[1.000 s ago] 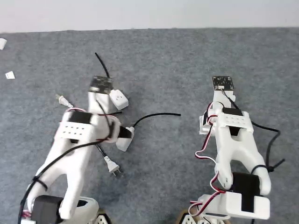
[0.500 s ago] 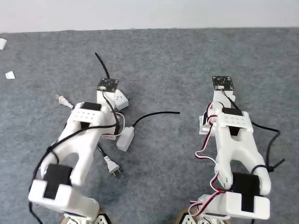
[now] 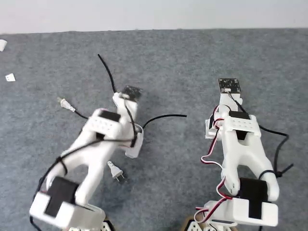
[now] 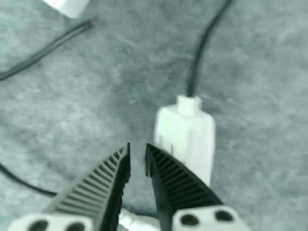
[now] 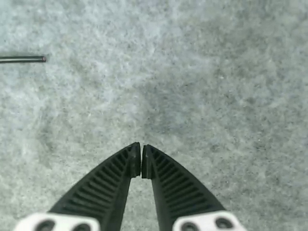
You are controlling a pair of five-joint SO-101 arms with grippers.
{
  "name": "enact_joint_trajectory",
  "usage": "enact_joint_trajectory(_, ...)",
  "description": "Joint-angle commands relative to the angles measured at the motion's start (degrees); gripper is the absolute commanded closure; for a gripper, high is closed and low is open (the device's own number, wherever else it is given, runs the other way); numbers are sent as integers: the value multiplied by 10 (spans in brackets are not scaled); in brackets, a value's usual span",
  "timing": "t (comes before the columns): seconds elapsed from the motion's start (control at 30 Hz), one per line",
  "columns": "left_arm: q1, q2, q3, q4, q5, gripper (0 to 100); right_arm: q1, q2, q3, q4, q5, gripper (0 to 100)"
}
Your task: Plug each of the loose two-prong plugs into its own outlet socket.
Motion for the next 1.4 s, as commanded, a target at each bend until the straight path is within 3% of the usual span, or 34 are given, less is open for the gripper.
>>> enact_joint_trajectory(0.0,86,-88,87,-52,-16,949,-4,-2,-9,-7,8,989)
enact_joint_trajectory(0.13,175,-117,133,-61,-4,949,-4,-2,-9,-7,8,989)
enact_joint_trajectory(0.3,163,-68,103,-42,23,948,-2,-2,-9,-7,8,988)
enact_joint_trajectory(0.57,146,-63,73,-30,-16,949,-3,-2,-9,-7,11,989)
enact_joint_trajectory(0.87,-39,-296,185,-140,10,945,-30,-9,-12,-1,18,989)
enact_joint_trajectory(0.97,-97,-346,211,-150,55,945,-63,-22,-30,10,-40,987)
enact_joint_trajectory(1.23,-262,-321,200,-80,59,945,-196,-82,-61,62,-70,989)
enact_joint_trajectory(1.37,-374,-286,199,-101,6,945,-249,-86,-62,43,-71,990)
